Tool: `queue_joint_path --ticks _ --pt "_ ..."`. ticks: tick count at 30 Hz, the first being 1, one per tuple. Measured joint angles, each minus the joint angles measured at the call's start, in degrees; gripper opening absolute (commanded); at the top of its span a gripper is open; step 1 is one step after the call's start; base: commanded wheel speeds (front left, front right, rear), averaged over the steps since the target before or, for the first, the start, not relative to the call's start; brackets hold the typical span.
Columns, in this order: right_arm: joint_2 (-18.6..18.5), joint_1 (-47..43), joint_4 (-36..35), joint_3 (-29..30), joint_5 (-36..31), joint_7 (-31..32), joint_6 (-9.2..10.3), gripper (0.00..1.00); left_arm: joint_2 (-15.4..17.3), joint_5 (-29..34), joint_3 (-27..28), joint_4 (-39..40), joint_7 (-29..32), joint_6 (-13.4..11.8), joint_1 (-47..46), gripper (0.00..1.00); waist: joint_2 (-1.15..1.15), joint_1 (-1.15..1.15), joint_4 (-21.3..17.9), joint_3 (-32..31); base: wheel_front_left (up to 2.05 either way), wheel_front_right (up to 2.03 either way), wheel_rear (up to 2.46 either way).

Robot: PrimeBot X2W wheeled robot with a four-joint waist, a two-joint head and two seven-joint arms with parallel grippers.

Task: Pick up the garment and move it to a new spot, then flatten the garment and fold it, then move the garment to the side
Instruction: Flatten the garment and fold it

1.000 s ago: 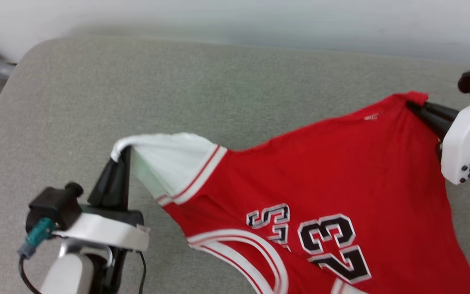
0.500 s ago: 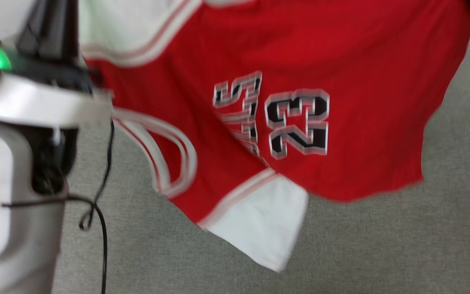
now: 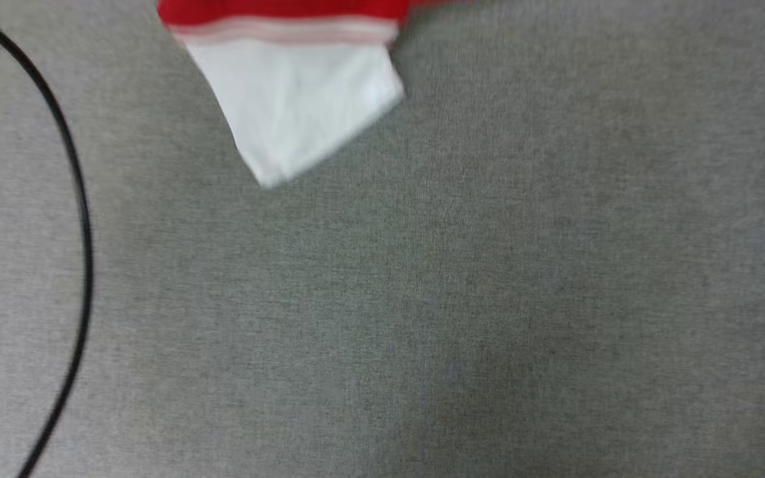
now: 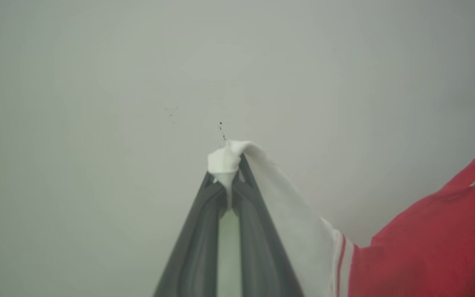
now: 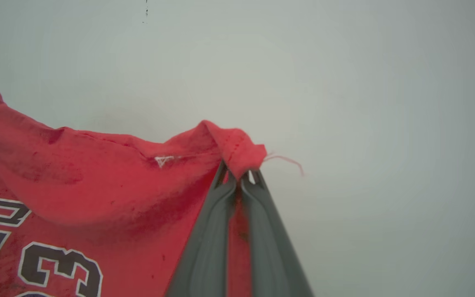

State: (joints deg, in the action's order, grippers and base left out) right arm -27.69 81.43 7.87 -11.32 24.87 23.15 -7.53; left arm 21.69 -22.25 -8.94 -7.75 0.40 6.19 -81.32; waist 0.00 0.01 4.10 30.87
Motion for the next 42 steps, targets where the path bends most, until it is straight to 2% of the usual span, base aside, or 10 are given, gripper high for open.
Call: queue_joint_path --ticks 4,9,13,19,26,32,42 --pt "1.22 9.23 5.16 -1.24 -2.78 -2.23 0.00 0.00 0.73 0.16 -1.11 -7.17 -1.35 0.49 -10.77 0.00 0.00 0.01 -0.17 3.65 0.00 0.00 0.00" --pt "2.12 19.08 12.77 -3.66 -4.75 -5.60 0.00 0.00 0.46 0.15 -2.54 -13.71 -3.49 0.86 -19.90 0.00 0.00 0.00 0.02 6.19 0.00 0.00 0.00" --pt "2.63 24.01 18.30 -5.17 -4.87 -8.37 0.00 0.00 0.48 -0.19 -3.58 -17.42 -5.22 0.97 -22.70 0.00 0.00 0.00 0.32 7.21 0.00 0.00 0.00" --pt "1.66 24.40 24.24 -9.83 -2.04 -11.60 0.00 0.00 1.04 -1.34 -5.55 -21.40 -7.37 1.14 -21.58 0.00 0.00 0.00 0.57 8.81 0.00 0.00 0.00" --pt "0.44 15.97 27.58 -15.95 3.57 -16.38 0.00 0.00 2.94 -3.26 -9.12 -22.72 -11.02 1.20 -10.53 0.00 0.00 0.00 0.17 8.76 0.00 0.00 0.00" --pt "-1.89 5.38 26.01 -20.91 9.04 -19.87 0.00 0.00 4.59 -4.93 -9.46 -18.98 -13.77 0.86 3.59 0.00 0.00 0.00 0.12 6.29 0.00 0.00 0.00" --pt "-8.25 -17.37 17.73 -25.42 15.32 -21.59 0.00 0.00 4.78 -6.58 -9.80 -3.04 -14.60 -5.80 34.51 0.00 0.00 -0.02 0.34 -0.83 0.00 0.00 0.00"
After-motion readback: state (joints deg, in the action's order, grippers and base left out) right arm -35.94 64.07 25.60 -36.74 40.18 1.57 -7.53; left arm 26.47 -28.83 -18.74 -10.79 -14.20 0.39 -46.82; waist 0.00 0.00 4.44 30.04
